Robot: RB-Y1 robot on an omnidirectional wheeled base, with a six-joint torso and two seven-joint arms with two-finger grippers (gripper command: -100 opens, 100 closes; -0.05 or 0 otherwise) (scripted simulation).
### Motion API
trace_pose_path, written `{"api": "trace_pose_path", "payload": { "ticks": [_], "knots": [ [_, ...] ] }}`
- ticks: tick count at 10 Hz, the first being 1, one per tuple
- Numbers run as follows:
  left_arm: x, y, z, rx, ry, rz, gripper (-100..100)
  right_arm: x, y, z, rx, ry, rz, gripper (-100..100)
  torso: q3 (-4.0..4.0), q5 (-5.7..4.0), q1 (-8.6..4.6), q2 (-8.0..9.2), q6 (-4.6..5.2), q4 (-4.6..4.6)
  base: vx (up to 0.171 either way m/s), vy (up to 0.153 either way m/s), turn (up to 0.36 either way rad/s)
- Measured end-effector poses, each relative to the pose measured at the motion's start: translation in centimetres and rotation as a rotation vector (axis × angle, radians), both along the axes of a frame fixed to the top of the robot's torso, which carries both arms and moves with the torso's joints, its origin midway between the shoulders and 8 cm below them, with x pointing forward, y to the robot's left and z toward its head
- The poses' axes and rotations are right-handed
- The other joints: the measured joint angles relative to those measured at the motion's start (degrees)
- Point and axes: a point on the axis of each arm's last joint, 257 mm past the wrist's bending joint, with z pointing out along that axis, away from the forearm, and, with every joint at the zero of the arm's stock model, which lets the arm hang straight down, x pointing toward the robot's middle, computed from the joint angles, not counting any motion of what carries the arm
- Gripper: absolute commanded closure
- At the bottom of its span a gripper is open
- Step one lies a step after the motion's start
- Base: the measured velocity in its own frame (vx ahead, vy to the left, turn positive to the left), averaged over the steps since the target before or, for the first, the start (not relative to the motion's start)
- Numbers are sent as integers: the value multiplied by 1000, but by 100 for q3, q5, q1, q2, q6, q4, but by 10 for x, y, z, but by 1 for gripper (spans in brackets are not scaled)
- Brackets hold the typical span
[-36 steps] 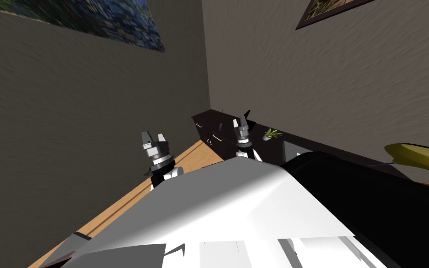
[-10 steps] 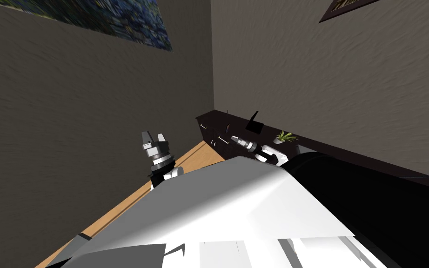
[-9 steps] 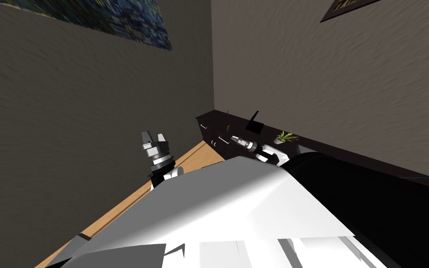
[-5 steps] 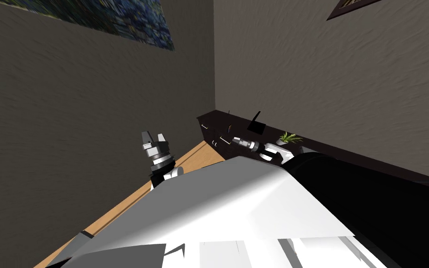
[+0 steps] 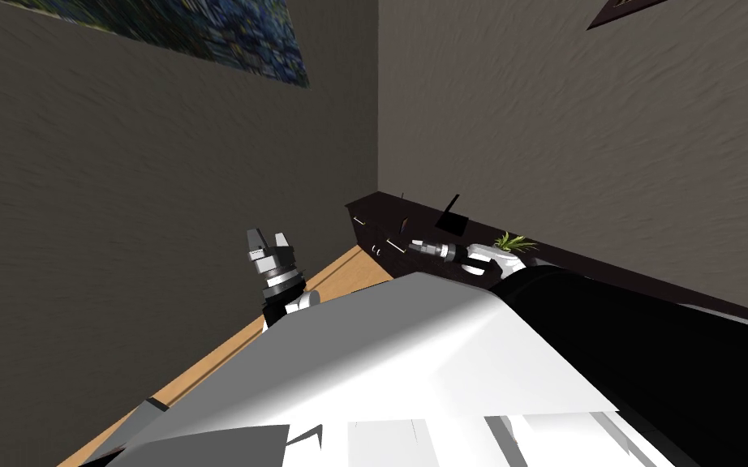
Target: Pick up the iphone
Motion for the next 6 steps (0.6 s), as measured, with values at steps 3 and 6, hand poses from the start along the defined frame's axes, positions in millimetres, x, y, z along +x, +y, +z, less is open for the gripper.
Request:
{"api": "trace_pose_path", "payload": {
  "ticks": [3,6],
  "knots": [
    [0,0,0,0,0,0,0,-5,-24,-14,-101,48,27,-100,-3,1,3,-5,1,-1,33,30,25],
    [0,0,0,0,0,0,0,-7,-43,-18,-189,84,56,-100,-3,-1,-1,-4,1,-1,28,21,26]
  ]
}}
